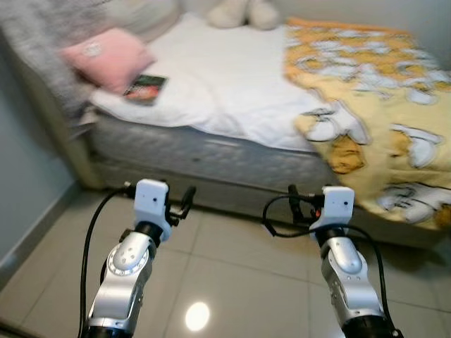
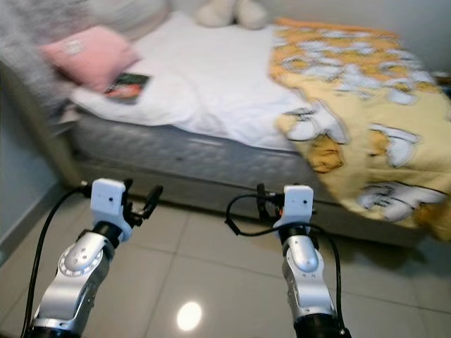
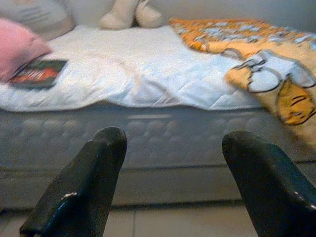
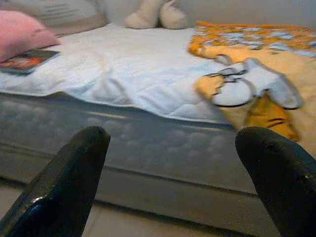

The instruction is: Clean up the room

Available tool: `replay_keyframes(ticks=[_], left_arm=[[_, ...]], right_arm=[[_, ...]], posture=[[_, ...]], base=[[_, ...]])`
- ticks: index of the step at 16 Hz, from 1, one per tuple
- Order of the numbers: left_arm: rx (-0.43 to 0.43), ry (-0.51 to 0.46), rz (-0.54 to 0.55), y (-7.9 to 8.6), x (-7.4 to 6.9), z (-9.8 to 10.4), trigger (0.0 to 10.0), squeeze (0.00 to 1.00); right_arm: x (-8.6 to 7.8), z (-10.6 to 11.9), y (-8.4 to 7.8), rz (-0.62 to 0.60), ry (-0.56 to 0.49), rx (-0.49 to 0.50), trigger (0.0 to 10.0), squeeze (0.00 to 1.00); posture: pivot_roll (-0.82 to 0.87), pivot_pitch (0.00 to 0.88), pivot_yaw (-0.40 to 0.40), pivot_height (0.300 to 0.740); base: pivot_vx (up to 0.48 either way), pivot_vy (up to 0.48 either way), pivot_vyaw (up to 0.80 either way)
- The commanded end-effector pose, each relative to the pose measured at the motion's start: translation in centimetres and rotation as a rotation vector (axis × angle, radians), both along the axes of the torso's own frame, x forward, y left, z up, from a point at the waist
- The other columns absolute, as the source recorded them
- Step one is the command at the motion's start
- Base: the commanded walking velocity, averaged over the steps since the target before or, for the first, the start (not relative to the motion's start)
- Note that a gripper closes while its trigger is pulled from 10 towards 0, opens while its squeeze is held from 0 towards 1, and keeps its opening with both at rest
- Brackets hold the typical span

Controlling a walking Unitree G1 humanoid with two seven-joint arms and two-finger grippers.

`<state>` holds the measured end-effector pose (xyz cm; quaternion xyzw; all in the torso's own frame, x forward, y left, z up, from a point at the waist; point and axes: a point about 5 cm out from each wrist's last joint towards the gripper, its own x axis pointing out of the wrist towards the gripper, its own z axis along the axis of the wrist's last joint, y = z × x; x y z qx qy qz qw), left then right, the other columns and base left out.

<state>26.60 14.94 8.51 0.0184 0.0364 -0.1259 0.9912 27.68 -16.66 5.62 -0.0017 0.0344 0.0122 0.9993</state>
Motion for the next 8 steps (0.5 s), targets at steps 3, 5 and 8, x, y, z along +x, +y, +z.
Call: replay_keyframes(ticks=[3, 5, 8], left_arm=[[0.003, -0.037, -0.026, -0.39, 0.55, 0.81, 10.0, 0.0], [0.005, -0.038, -0.032, -0.46, 0.76, 0.87, 10.0, 0.0], [0.003, -0.04, -0.031, -0.45, 0.99, 0.97, 10.0, 0.0]], right_arm=[[0.52, 0.44, -0.62, -0.029, -0.008, -0.002, 10.0, 0.0], [0.61, 0.35, -0.49, -0.027, -0.005, 0.001, 10.0, 0.0], [0.71, 0.44, -0.75, -0.036, -0.009, -0.001, 10.0, 0.0]], posture=[[-0.1, 0.0, 0.016, 0.74], [-0.11, 0.0, 0.021, 0.74], [-0.11, 0.0, 0.025, 0.74]], base=[[0.48, 0.0, 0.0], [0.48, 0.0, -0.71], [0.48, 0.0, -0.23]])
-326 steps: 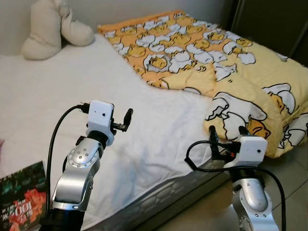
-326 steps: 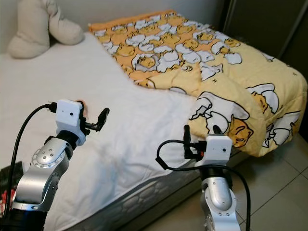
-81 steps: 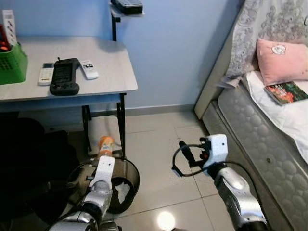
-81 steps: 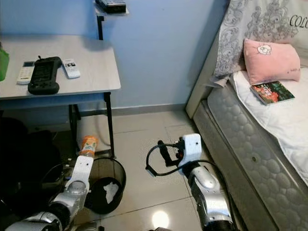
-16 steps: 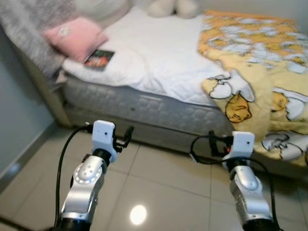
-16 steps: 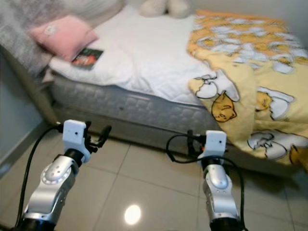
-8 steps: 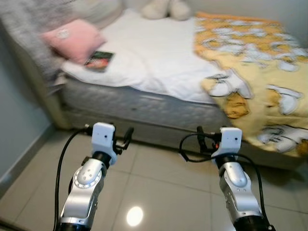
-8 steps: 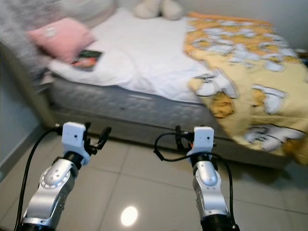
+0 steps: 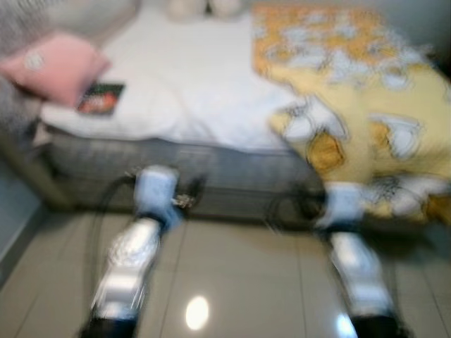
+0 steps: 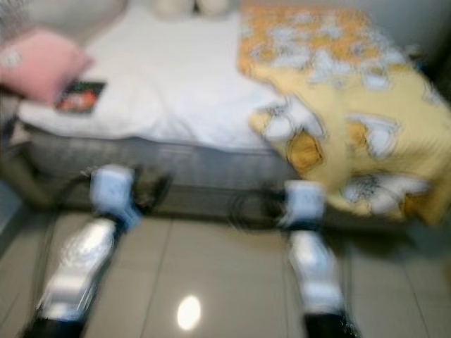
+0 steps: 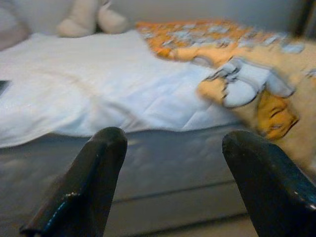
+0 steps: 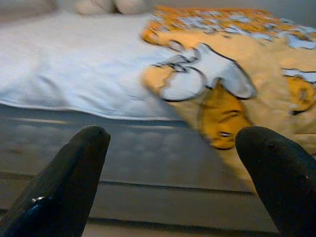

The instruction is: Clean up the room

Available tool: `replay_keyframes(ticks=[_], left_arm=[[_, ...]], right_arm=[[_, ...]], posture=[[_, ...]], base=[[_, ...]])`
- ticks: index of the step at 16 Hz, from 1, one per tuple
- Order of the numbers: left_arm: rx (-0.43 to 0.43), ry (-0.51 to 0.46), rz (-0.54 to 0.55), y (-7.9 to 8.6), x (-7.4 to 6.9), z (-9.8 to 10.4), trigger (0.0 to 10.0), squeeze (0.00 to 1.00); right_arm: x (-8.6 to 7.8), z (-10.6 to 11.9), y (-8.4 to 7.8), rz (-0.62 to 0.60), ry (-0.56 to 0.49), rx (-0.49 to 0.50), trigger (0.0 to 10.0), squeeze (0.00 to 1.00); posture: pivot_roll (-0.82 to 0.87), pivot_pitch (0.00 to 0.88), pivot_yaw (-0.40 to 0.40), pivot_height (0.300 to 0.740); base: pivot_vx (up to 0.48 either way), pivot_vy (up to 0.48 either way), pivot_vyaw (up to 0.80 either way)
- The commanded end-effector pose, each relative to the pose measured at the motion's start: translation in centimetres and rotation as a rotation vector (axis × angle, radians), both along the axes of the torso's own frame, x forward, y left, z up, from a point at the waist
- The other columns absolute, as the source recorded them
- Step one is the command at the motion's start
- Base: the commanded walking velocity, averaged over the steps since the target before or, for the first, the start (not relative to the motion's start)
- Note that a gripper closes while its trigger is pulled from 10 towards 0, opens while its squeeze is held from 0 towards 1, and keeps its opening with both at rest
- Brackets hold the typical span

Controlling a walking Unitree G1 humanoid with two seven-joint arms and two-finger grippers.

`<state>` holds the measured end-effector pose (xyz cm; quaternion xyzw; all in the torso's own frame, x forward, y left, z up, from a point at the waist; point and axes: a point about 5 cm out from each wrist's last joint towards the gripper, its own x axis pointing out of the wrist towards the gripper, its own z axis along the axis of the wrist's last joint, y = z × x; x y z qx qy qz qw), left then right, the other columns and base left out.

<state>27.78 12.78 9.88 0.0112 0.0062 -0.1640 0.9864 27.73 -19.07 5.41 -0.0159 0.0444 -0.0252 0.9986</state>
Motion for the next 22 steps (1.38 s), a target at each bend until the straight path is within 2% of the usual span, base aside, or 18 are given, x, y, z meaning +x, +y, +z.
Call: replay_keyframes(ticks=[1, 6, 11, 19, 22], left_arm=[[0.033, 0.015, 0.046, 1.7, -0.1, -0.4, 10.0, 0.0], [0.043, 0.013, 0.041, 1.7, 0.3, -0.3, 10.0, 0.0], [0.048, 0.012, 0.033, 1.6, 0.3, -0.4, 10.0, 0.0], [0.07, 0.004, 0.022, 1.4, 0.4, -0.1, 10.0, 0.0], [0.034, 0.024, 0.037, 1.6, 0.2, -0.2, 10.0, 0.0]], right_arm=[[0.7, 0.7, 1.5, 0.034, -0.031, 0.035, 10.0, 0.0], [0.9, 0.8, 1.6, 0.034, -0.035, 0.039, 10.0, 0.0], [1.1, 0.7, 1.5, 0.036, -0.025, 0.042, 10.0, 0.0], [1.5, 1.0, 1.2, 0.02, -0.038, 0.052, 10.0, 0.0], [1.9, 1.0, 1.3, 0.037, -0.021, 0.062, 10.0, 0.0]], posture=[[-0.11, 0.0, 0.025, 0.74], [-0.11, 0.0, 0.026, 0.74], [-0.11, 0.0, 0.028, 0.74], [-0.1, 0.0, 0.035, 0.74], [-0.1, 0.0, 0.034, 0.74]], base=[[0.48, 0.0, 0.0], [0.48, 0.0, 0.0], [0.48, 0.0, -0.66], [0.48, 0.0, 0.0], [0.112, 0.42, 0.0]])
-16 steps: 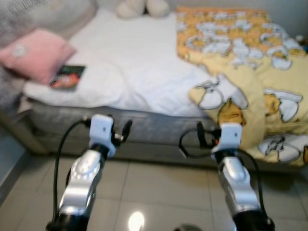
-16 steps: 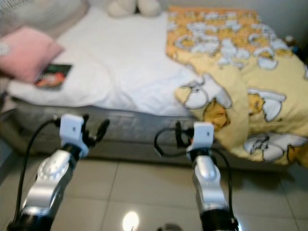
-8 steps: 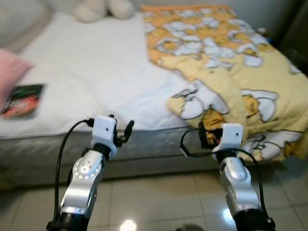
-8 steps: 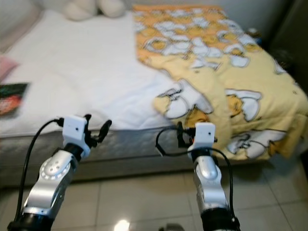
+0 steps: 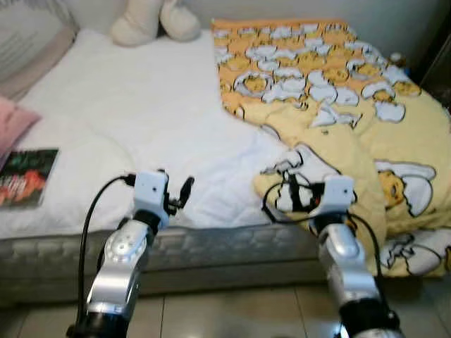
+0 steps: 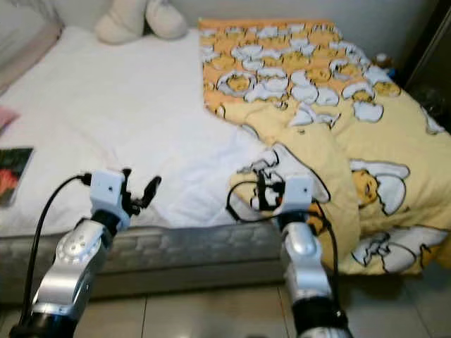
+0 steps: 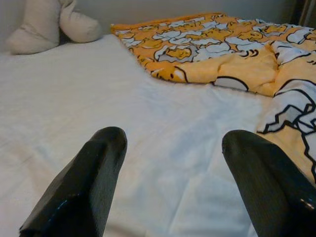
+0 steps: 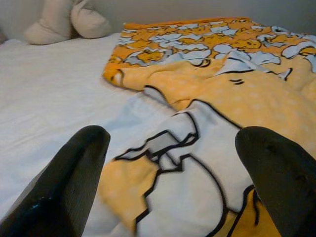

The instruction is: Clean up the room

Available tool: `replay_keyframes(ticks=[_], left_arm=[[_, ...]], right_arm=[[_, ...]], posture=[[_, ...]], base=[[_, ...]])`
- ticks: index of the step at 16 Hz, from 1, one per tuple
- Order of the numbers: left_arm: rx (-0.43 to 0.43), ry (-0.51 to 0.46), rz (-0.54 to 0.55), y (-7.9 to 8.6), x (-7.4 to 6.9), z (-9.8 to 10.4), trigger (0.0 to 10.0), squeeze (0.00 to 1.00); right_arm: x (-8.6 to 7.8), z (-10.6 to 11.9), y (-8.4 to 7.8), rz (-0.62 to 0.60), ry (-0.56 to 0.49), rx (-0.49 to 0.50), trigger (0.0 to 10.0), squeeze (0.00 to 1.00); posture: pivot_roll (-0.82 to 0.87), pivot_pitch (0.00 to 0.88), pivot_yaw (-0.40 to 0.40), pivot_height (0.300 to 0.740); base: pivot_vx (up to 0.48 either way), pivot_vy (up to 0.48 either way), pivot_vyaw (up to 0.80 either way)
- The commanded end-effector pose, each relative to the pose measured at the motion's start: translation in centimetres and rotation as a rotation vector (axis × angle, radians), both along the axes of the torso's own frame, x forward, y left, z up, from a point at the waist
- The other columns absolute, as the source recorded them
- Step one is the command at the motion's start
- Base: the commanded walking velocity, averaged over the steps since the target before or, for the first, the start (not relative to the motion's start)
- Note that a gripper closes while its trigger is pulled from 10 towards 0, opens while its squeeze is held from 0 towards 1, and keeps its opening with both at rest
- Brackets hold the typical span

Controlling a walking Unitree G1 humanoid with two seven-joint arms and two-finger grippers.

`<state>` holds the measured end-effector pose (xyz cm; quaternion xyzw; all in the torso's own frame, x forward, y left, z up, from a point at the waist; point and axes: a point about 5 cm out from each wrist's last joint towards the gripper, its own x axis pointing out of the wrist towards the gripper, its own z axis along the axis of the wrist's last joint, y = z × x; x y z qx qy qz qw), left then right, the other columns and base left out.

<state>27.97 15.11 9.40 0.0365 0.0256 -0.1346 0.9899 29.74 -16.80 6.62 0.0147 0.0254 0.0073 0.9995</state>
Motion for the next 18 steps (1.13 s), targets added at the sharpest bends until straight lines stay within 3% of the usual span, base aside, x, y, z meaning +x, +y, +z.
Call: replay_keyframes(ticks=[1, 4, 7, 8, 10, 12, 15, 18], left_arm=[[-0.011, -0.002, -0.016, -0.7, 0.1, 0.3, 10.0, 0.0], [0.014, -0.009, -0.009, -0.5, 0.1, 0.5, 10.0, 0.0], [0.068, 0.017, -0.01, 1.3, -1.5, 0.8, 10.0, 0.0], [0.113, 0.025, -0.017, 1.8, -1.9, 0.9, 10.0, 0.0], [0.122, 0.027, -0.027, 2.0, -2.1, 1.0, 10.0, 0.0], [0.088, -0.026, -0.034, 1.3, -1.3, 1.9, 10.0, 0.0], [-0.029, -0.021, 0.04, 0.2, -0.5, 1.7, 10.0, 0.0], [-0.085, -0.008, 0.038, -2.2, 0.2, 1.0, 10.0, 0.0]], right_arm=[[0.1, -0.3, -0.8, -0.015, 0.03, 0.004, 10.0, 0.0], [0.9, -0.3, -0.6, -0.017, 0.045, 0.026, 10.0, 0.0], [2.7, -0.2, -1.0, -0.085, 0.076, 0.028, 10.0, 0.0], [3.0, -0.1, -1.1, -0.099, 0.081, 0.033, 10.0, 0.0], [2.8, 0.0, -0.9, -0.087, 0.063, 0.022, 10.0, 0.0], [0.9, 0.5, -0.2, -0.084, -0.024, -0.019, 10.0, 0.0], [-1.8, 1.8, 0.0, -0.074, -0.103, -0.101, 10.0, 0.0], [-2.4, 2.4, -0.2, -0.017, -0.123, -0.151, 10.0, 0.0]], posture=[[-0.1, 0.0, 0.032, 0.74], [-0.07, 0.0, 0.037, 0.74], [-0.01, 0.0, 0.073, 0.74], [0.01, 0.0, 0.081, 0.74], [0.02, 0.0, 0.085, 0.74], [-0.01, 0.0, 0.063, 0.74], [-0.07, 0.0, 0.024, 0.74], [-0.12, 0.0, -0.003, 0.74]], base=[[0.0, 0.48, 0.0], [0.0, 0.16, 0.0], [0.0, 0.0, 0.0], [0.0, 0.0, 0.0], [0.0, 0.0, 0.0], [0.0, 0.0, 0.0], [0.376, -0.295, -0.26], [0.385, -0.281, -0.67]])
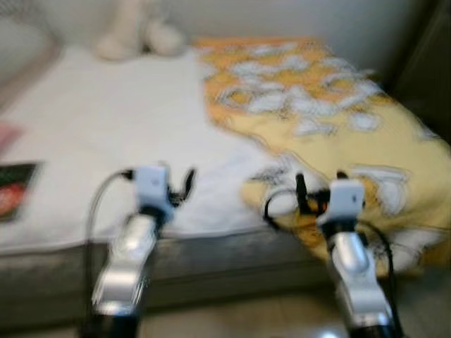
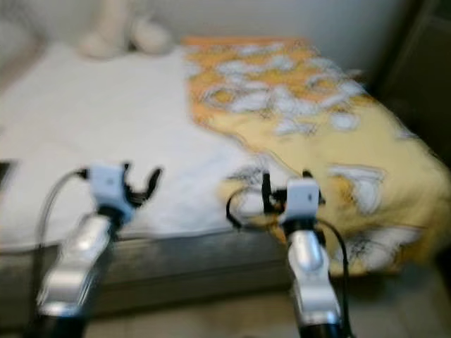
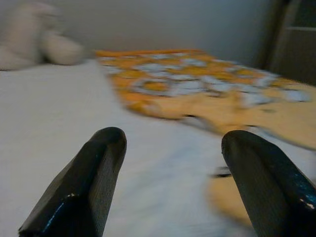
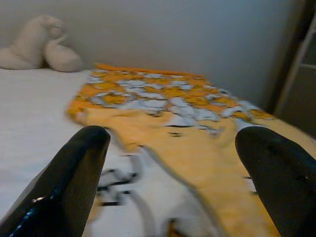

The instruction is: Clean up the room

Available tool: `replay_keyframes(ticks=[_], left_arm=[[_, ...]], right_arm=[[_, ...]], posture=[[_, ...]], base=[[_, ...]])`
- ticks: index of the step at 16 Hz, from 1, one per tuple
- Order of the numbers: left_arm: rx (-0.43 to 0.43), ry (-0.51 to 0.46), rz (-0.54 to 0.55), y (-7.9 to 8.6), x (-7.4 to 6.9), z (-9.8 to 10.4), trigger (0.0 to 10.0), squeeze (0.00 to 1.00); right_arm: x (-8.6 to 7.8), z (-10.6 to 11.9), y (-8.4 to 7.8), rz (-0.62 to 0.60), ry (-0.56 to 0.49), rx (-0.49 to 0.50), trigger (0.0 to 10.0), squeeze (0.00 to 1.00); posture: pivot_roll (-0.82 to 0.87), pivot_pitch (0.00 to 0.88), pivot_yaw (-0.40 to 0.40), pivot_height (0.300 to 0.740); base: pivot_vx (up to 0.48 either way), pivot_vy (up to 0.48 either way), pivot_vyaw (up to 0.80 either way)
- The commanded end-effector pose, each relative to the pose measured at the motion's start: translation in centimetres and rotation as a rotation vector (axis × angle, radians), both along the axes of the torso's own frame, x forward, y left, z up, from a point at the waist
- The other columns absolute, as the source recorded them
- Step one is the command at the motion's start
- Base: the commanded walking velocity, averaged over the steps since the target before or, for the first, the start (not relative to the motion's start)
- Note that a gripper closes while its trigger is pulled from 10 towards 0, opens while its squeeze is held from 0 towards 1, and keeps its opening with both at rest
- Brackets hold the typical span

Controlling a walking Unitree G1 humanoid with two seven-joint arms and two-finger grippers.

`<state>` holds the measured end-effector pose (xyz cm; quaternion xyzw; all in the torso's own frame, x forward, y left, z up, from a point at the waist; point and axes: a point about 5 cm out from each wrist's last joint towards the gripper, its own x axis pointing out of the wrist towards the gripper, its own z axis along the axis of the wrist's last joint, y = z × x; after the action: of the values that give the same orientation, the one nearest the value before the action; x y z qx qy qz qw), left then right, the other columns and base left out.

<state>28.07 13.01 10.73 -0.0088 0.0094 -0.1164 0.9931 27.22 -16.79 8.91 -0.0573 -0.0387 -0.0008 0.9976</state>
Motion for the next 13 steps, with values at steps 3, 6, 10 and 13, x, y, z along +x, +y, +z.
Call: replay_keyframes(ticks=[3, 6, 10, 13], left_arm=[[0.002, 0.011, -0.021, -1.1, 0.3, -0.3, 10.0, 0.0], [0.021, 0.018, 0.025, -0.2, 0.6, -0.5, 10.0, 0.0], [0.009, 0.004, 0.036, 0.0, 0.4, -0.4, 10.0, 0.0], [0.05, 0.0, 0.027, 0.2, 0.3, -0.3, 10.0, 0.0]], right_arm=[[0.6, -0.1, -0.7, -0.01, 0.049, 0.006, 10.0, 0.0], [0.9, -0.3, -0.6, -0.007, 0.08, 0.032, 10.0, 0.0], [1.2, -0.5, 0.4, 0.044, 0.094, 0.035, 10.0, 0.0], [1.4, -1.0, 0.4, 0.03, 0.129, 0.064, 10.0, 0.0]], posture=[[-0.14, 0.0, 0.006, 0.74], [-0.13, 0.0, 0.007, 0.74], [-0.1, 0.0, 0.001, 0.74], [-0.09, 0.0, 0.002, 0.74]], base=[[0.41, -0.175, 0.0], [0.0, 0.0, 0.0], [0.0, 0.233, 0.12], [0.372, 0.221, 0.35]])
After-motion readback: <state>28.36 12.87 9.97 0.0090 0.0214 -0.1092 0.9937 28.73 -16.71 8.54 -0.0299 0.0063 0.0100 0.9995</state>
